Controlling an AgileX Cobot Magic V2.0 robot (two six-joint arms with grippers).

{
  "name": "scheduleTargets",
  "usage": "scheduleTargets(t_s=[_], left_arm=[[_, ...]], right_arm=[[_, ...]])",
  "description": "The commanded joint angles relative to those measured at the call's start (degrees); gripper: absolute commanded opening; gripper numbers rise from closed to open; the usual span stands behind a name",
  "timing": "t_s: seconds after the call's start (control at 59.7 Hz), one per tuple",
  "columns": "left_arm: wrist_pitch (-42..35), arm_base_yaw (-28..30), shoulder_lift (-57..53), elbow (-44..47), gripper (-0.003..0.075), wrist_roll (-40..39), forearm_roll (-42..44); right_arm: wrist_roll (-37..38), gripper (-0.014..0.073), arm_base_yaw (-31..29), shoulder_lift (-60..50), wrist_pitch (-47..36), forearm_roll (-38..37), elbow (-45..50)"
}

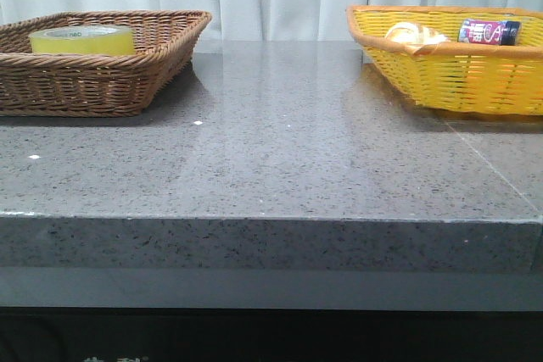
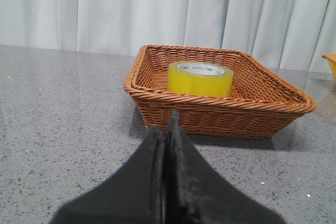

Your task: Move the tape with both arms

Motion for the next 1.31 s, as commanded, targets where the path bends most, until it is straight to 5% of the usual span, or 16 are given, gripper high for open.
scheduleTargets(t_s=[0.0, 1.29], left_arm=[[-4.54, 0.14, -1.03, 2.22, -0.0020, -0.60, -0.46], [-4.54, 0.14, -1.03, 2.22, -0.0020, -0.60, -0.46]], right_arm=[[0.42, -0.0068, -0.42, -1.47, -5.50, -1.00, -1.48], [3.85, -0.0068, -2.13, -1.47, -7.43, -4.01, -1.48]])
